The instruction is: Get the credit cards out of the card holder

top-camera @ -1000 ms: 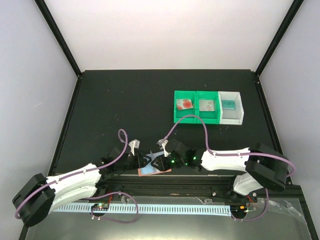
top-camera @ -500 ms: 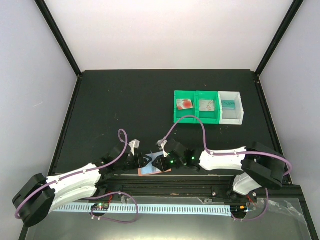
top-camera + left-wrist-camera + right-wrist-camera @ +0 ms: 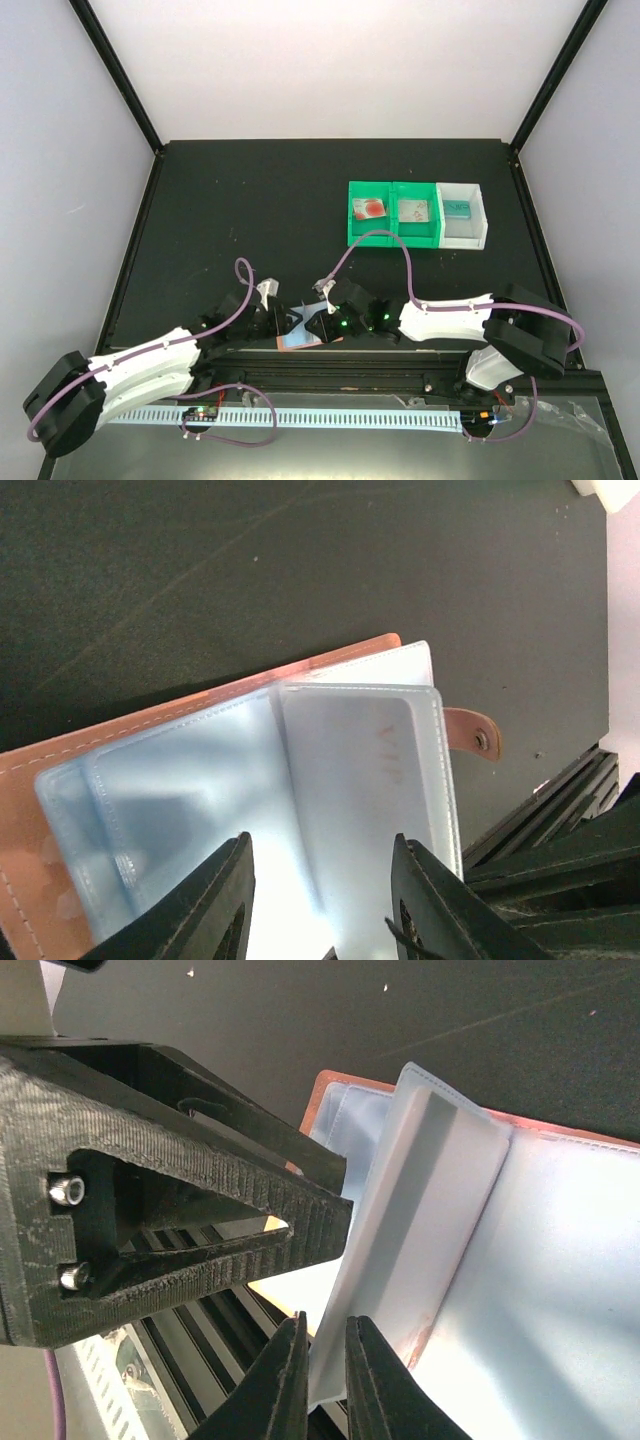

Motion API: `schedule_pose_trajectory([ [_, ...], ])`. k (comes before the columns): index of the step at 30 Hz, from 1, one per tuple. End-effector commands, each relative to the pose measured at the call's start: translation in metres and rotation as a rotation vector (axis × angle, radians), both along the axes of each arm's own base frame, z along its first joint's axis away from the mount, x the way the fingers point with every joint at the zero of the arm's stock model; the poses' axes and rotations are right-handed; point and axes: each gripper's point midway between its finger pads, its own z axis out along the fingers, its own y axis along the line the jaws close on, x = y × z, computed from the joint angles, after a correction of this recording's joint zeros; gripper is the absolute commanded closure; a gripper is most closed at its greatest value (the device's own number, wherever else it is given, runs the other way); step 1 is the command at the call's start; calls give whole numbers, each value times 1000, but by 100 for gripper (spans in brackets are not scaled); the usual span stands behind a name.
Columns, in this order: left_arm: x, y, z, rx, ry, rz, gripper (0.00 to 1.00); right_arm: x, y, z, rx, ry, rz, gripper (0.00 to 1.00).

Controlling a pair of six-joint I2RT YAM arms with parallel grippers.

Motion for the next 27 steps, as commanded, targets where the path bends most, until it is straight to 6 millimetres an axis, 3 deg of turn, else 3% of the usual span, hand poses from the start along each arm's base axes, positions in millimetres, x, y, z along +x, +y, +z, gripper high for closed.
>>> schedule_pose_trajectory([
  [1, 8, -8, 22, -15, -65, -21, 60, 2, -4, 2, -4, -25, -17, 87],
  [8, 3, -15, 14, -1, -36, -80, 58, 3, -6, 1, -5, -27, -26, 87],
  [13, 4, -17, 3, 12, -16, -85, 58, 2, -7, 3, 2, -24, -26, 81],
  [20, 6, -5, -13, 80, 17, -34, 59, 5, -12, 7, -4, -47, -41, 81],
  [24, 6, 2, -18, 120, 26, -10, 60, 7, -14, 11, 10, -66, -52, 94],
  [27, 6, 3, -15, 110, 20, -3, 60, 9, -15, 9, -9, -73, -55, 94],
])
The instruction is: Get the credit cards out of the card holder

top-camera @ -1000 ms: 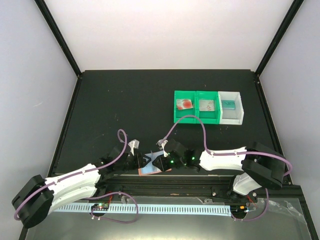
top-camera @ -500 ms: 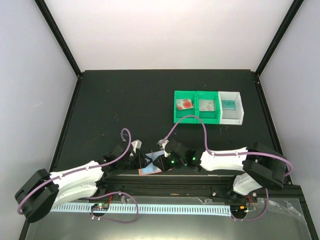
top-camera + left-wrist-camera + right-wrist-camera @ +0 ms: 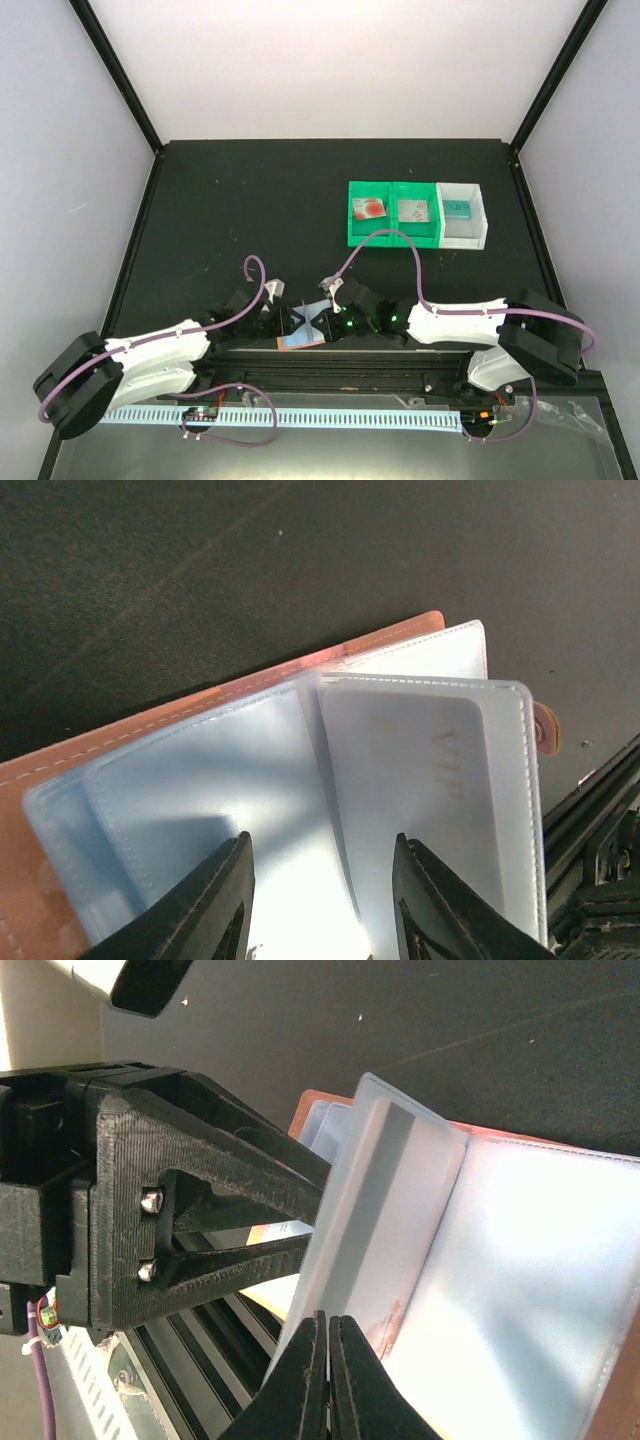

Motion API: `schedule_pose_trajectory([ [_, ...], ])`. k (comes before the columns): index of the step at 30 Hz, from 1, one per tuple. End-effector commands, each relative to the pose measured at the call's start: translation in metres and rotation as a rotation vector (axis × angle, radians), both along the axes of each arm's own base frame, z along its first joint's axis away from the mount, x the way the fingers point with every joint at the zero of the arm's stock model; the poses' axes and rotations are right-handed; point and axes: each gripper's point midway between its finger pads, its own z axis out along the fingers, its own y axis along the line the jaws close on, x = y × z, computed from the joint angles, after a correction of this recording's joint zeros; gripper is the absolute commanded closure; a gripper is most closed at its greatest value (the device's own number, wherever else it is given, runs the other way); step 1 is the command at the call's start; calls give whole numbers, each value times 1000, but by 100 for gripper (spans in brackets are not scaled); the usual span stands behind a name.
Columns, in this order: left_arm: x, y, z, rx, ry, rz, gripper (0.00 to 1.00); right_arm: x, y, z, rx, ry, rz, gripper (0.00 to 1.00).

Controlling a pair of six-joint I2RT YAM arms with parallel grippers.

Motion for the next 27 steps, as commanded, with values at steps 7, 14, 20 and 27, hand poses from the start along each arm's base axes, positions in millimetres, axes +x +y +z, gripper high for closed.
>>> schedule_pose_trajectory([
  [7, 5, 7, 12, 8, -39, 44, 60, 2, 0, 3, 0, -23, -3, 85],
  [14, 3, -7, 28, -76, -63, -11, 60, -4, 9, 9, 38, -24, 50, 70],
  [20, 4, -11, 30, -83, -60, -20, 60, -5, 10, 5, 34, -12, 49, 68],
  [27, 4, -13, 30, -83, -58, -30, 59, -1, 10, 2, 7, -16, 36, 71],
])
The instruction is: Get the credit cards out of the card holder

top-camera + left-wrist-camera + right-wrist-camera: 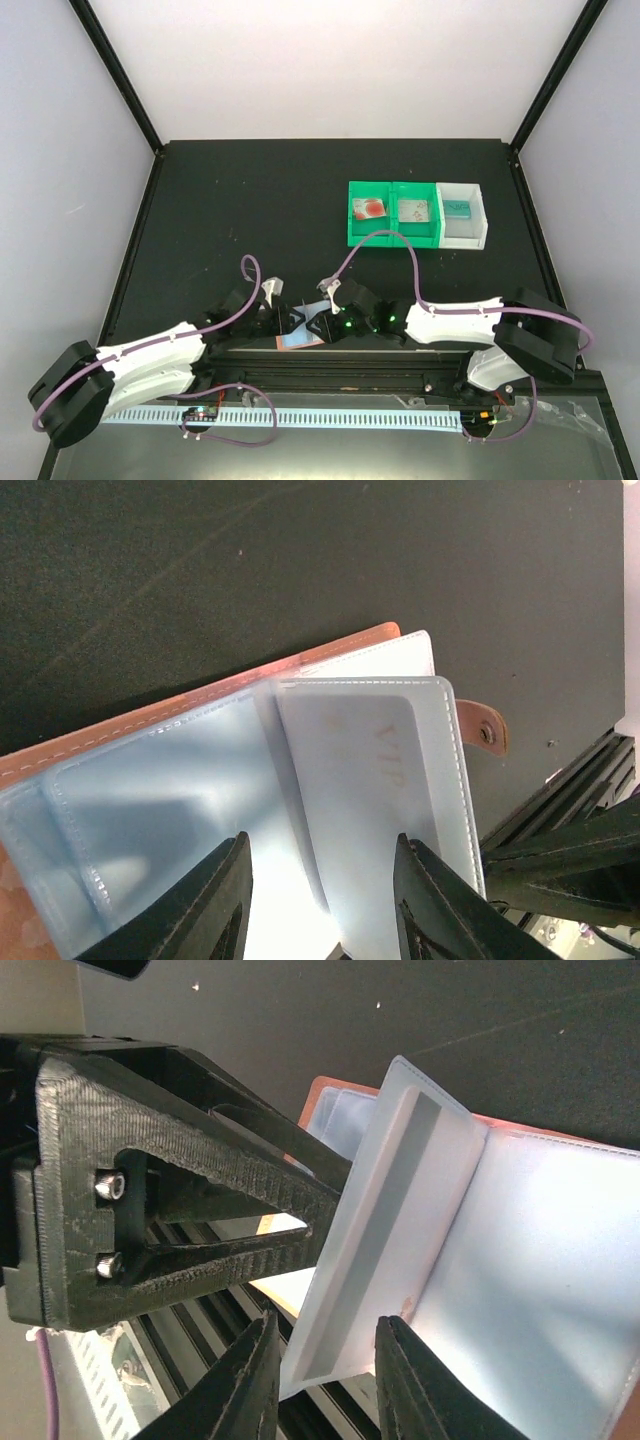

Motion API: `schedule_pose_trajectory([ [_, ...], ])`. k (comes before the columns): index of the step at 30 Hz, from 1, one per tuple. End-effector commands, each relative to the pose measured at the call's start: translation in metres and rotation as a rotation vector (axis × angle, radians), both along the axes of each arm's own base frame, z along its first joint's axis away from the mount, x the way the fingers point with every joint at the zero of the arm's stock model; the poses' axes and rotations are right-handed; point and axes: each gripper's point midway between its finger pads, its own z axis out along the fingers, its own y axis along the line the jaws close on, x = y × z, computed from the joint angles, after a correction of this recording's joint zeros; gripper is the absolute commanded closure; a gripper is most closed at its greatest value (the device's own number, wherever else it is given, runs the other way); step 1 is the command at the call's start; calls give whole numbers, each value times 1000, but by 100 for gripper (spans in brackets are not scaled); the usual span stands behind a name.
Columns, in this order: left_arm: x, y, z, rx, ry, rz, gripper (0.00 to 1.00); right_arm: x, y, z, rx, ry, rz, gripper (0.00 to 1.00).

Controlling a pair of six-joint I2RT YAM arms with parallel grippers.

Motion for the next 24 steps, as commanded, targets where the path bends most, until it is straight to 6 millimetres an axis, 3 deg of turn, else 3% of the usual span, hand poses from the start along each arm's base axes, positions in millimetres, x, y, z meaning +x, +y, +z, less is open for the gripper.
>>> schedule_pose_trajectory([
  [1, 5, -11, 14, -37, -30, -21, 59, 4, 6, 0, -10, -15, -3, 73],
  [8, 4, -10, 6, -18, -11, -21, 59, 8, -5, -8, -71, -25, -41, 89],
  [13, 4, -9, 2, -2, 3, -23, 59, 10, -12, -9, -91, -29, -65, 89],
  [21, 3, -6, 7, -9, -5, -8, 59, 6, -7, -9, -65, -16, -39, 89],
  [24, 3, -7, 12, -24, -18, -11, 59, -1, -1, 0, -8, -39, 23, 80],
])
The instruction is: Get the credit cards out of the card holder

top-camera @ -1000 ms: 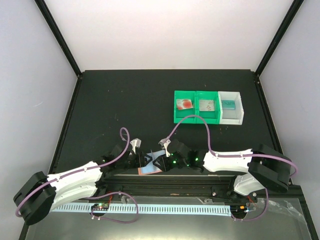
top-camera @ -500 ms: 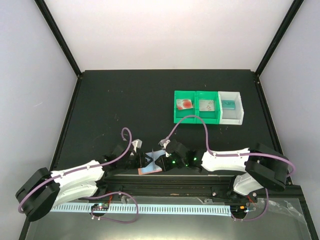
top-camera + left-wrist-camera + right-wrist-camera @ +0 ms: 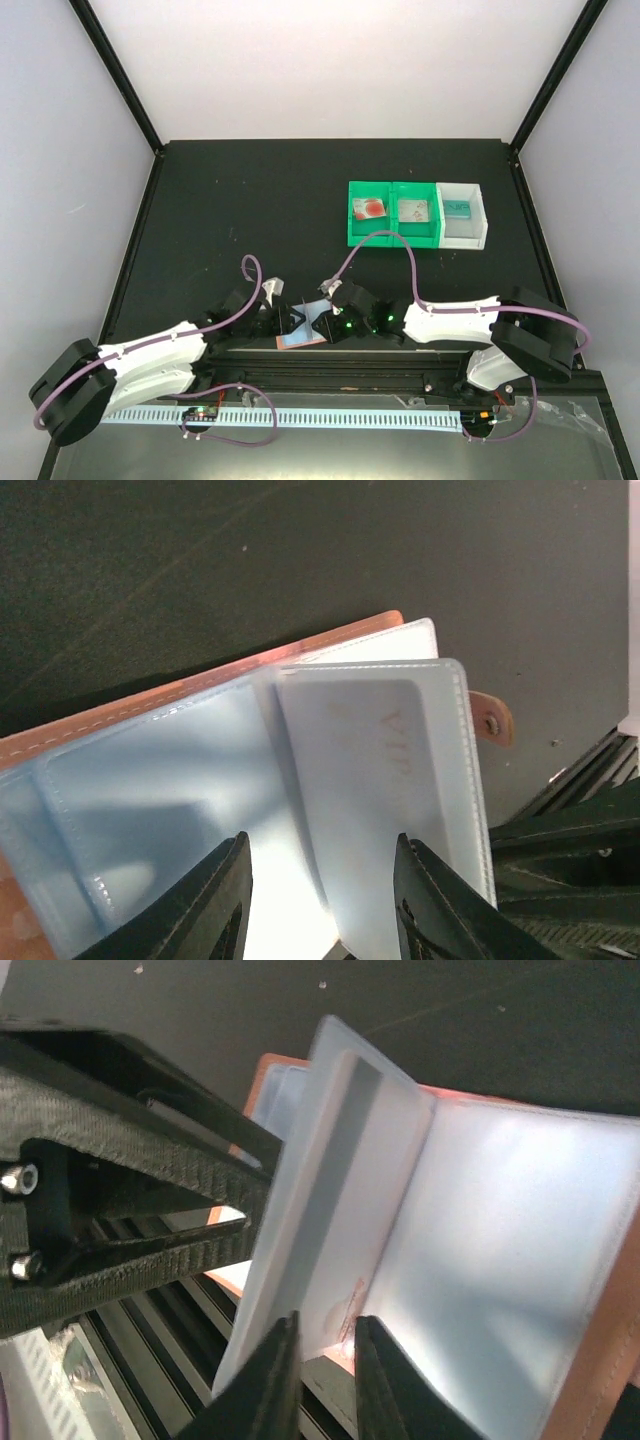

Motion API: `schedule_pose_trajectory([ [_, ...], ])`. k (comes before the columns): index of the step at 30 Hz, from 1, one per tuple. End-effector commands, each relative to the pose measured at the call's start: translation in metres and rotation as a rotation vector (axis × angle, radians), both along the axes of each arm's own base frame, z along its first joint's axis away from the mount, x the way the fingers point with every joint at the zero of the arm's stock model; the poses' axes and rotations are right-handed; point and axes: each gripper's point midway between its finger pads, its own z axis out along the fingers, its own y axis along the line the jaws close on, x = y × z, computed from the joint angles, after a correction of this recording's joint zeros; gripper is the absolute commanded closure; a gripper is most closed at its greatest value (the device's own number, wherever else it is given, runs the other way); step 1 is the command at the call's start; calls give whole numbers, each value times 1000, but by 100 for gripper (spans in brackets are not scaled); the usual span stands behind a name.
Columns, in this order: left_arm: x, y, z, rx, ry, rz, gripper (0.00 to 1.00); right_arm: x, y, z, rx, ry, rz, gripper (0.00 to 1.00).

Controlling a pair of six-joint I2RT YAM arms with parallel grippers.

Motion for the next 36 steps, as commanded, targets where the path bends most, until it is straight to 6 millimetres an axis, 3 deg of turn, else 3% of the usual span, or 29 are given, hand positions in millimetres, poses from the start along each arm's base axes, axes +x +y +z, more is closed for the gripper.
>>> schedule_pose_trajectory([
  [1, 4, -7, 19, -42, -36, -10, 59, -8, 10, 19, 89, -67, 88, 78],
  [9, 5, -8, 22, -42, -38, -13, 59, -3, -10, 9, 63, -370, 176, 67],
  [15, 7, -11, 21, -39, -29, -13, 59, -20, 9, 13, 82, -496, 262, 62],
  [20, 6, -11, 20, -38, -27, -10, 59, -18, 20, -1, -3, -530, 231, 63],
  [27, 5, -9, 20, -35, -30, -9, 59, -6, 13, -1, -47, -554, 151, 71],
  [36, 5, -8, 22, -31, -34, -12, 59, -15, 4, -3, -33, -511, 172, 67],
])
